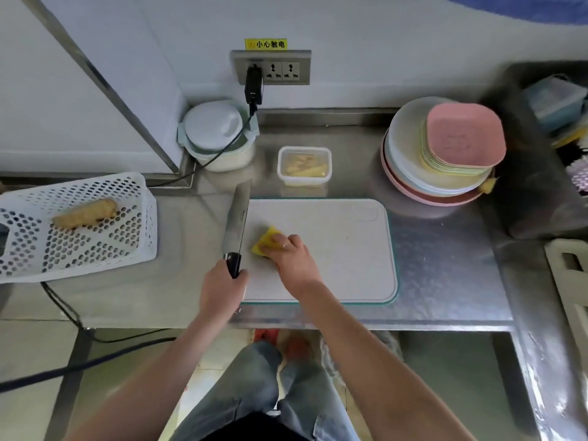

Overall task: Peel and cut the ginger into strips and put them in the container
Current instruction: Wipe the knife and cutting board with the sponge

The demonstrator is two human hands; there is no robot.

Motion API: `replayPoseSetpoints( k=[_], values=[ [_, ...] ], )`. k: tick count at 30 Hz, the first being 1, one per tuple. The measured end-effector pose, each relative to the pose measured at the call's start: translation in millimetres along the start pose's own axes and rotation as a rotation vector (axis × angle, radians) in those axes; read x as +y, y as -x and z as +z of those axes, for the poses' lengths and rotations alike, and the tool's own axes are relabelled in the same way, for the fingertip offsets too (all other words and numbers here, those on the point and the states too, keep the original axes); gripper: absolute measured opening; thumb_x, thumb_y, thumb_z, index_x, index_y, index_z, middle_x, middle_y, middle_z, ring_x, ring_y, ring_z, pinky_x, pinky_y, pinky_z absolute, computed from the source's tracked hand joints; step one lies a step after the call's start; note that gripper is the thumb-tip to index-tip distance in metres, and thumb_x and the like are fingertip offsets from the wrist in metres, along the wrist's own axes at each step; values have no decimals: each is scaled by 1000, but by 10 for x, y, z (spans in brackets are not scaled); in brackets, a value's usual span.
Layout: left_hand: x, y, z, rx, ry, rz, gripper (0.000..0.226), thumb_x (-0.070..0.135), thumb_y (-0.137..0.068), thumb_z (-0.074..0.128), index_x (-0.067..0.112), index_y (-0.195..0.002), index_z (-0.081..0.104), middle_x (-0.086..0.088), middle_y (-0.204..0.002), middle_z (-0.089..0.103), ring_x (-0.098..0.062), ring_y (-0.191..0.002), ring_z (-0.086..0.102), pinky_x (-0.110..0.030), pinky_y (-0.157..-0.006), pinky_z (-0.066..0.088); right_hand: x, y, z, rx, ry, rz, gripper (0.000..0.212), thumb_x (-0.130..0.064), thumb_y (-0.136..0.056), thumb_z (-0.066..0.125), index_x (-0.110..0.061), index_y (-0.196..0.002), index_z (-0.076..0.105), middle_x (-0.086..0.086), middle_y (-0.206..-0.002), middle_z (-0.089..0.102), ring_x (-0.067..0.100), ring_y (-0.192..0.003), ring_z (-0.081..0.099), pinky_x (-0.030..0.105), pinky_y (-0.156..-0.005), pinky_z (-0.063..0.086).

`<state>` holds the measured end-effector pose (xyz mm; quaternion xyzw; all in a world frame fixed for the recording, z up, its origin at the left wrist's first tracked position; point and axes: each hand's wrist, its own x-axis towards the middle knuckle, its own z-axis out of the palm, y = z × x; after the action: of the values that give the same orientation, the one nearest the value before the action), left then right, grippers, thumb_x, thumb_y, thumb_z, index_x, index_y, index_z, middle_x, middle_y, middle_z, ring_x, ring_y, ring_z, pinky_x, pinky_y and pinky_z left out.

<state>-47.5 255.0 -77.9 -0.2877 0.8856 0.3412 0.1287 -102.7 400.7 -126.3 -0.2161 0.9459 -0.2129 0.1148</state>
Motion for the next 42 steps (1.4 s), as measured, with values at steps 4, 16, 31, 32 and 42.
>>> replayPoseSetpoints(
  k=[4,16,31,32,42],
  values=[
    [-52,-50,-67,-21,-14,-3,17,22,-86,55,9,-77,50,-9,-67,59,-26,-56,56,-28,-48,40,850,289,-361,382,-188,519,41,-8,-92,47,-20,-130,56,12,-135,44,32,-121,39,32,-97,32],
    [-134,-61,-85,-43,-13,21,19,23,-89,56,11,-75,49,-5,-66,55,-18,-54,52,-25,-44,37,168,219,9,87,-200,127,34,-15,-91,53,-23,-123,64,8,-127,50,10,-112,43,32,-98,37],
    [-269,10,-79,-53,-237,169,25,33,-94,50,12,-80,48,0,-63,52,-19,-56,51,-30,-52,36,1709,1235,-992,194,31,1061,40,-24,-100,41,-16,-140,46,12,-154,30,38,-142,14,57,-113,9],
    [-251,22,-73,-45,-261,198,26,34,-94,49,12,-81,48,-2,-65,54,-21,-57,52,-31,-53,38,1606,1187,-977,179,35,1058,43,-28,-101,38,-20,-143,42,6,-157,25,35,-146,5,58,-114,-2],
    [12,73,120,-142,-532,574,32,35,-98,42,6,-110,45,-12,-106,58,-30,-98,60,-36,-76,43,-370,526,-241,10,-927,957,33,-37,-99,43,-9,-95,61,7,-86,65,24,-77,63,36,-70,51]
  ],
)
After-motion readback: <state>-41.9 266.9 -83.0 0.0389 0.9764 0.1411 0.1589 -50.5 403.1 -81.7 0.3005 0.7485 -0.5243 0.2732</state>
